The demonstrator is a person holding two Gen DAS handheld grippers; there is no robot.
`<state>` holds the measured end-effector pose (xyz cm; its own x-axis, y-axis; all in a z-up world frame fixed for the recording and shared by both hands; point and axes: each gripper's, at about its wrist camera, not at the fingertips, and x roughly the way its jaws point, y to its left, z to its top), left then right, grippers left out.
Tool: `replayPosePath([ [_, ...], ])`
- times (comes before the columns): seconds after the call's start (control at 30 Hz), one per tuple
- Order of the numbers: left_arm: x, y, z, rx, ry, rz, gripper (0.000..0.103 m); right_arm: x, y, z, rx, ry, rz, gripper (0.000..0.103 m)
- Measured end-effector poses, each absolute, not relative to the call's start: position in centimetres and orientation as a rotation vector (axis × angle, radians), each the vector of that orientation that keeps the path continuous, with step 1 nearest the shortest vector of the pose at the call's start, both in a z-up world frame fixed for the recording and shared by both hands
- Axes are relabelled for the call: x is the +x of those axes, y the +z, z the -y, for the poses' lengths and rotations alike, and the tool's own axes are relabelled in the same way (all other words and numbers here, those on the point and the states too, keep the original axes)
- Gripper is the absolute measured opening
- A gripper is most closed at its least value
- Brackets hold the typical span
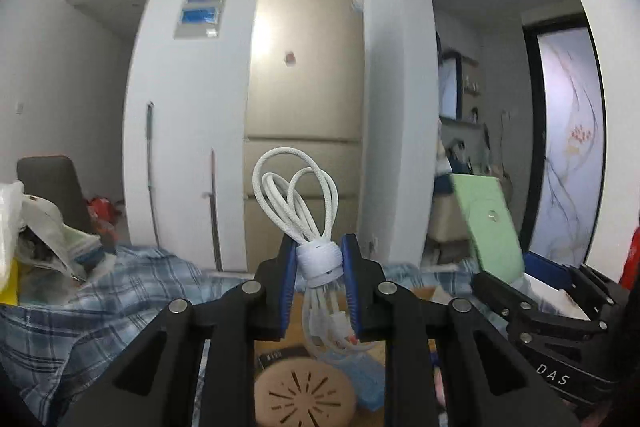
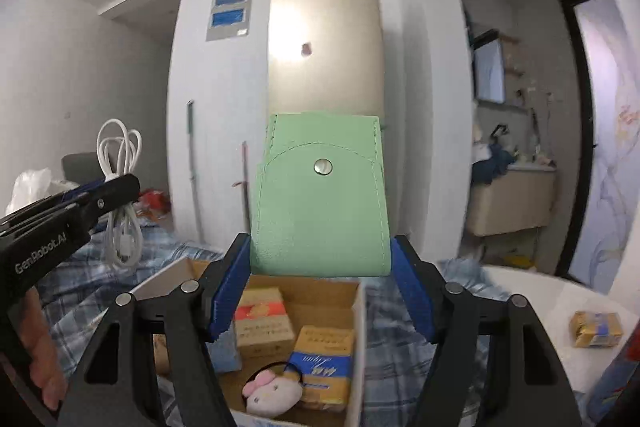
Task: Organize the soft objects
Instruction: 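Carry the white cable and green pouch over the box with both grippers, then release the white cable and green pouch into the box with both grippers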
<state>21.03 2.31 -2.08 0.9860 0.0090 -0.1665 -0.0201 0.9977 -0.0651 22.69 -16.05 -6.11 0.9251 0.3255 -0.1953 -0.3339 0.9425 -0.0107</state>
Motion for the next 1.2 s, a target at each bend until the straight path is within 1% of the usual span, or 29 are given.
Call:
replayPosePath([
  [0.13, 22.4, -3.0, -2.4, -0.074, -0.035, -0.25, 0.023, 23.6, -7.0, 15.5, -0.068, 0.394, -0.292, 0.068],
  [0.23, 23.0, -3.8, -1.8, -0.039, -0.058, -0.313, 0.023, 23.7, -7.4, 15.2, -0.084, 0.408, -0.323, 0.068],
  [0.43, 23.7, -5.0, -0.9, 0.004, -0.051, -0.352, 0.023, 23.8, -7.6, 15.6, -0.074, 0.411, -0.346, 0.068],
  [0.83, 23.9, -5.1, -0.8, 0.005, -0.056, -0.369, 0.023, 25.0, -7.7, 14.9, -0.104, 0.397, -0.402, 0.068],
  [0.9, 24.0, -5.1, -0.9, 0.004, -0.055, -0.374, 0.025, 25.1, -7.8, 14.9, -0.099, 0.396, -0.408, 0.068],
  [0.93, 24.0, -5.1, -1.0, 0.002, -0.053, -0.376, 0.027, 25.2, -7.8, 15.0, -0.097, 0.396, -0.409, 0.068],
  [1.0, 24.0, -5.0, -1.1, -0.004, -0.053, -0.374, 0.037, 25.1, -7.8, 15.0, -0.095, 0.396, -0.409, 0.068],
  [1.03, 24.0, -5.0, -1.2, -0.006, -0.052, -0.37, 0.051, 25.1, -7.8, 15.0, -0.096, 0.395, -0.409, 0.068],
  [1.07, 23.9, -5.0, -1.2, -0.005, -0.051, -0.364, 0.061, 25.1, -7.8, 15.0, -0.096, 0.396, -0.409, 0.068],
  [1.2, 23.6, -4.9, -0.9, 0.011, -0.044, -0.349, 0.063, 25.2, -7.8, 14.9, -0.101, 0.403, -0.416, 0.068],
])
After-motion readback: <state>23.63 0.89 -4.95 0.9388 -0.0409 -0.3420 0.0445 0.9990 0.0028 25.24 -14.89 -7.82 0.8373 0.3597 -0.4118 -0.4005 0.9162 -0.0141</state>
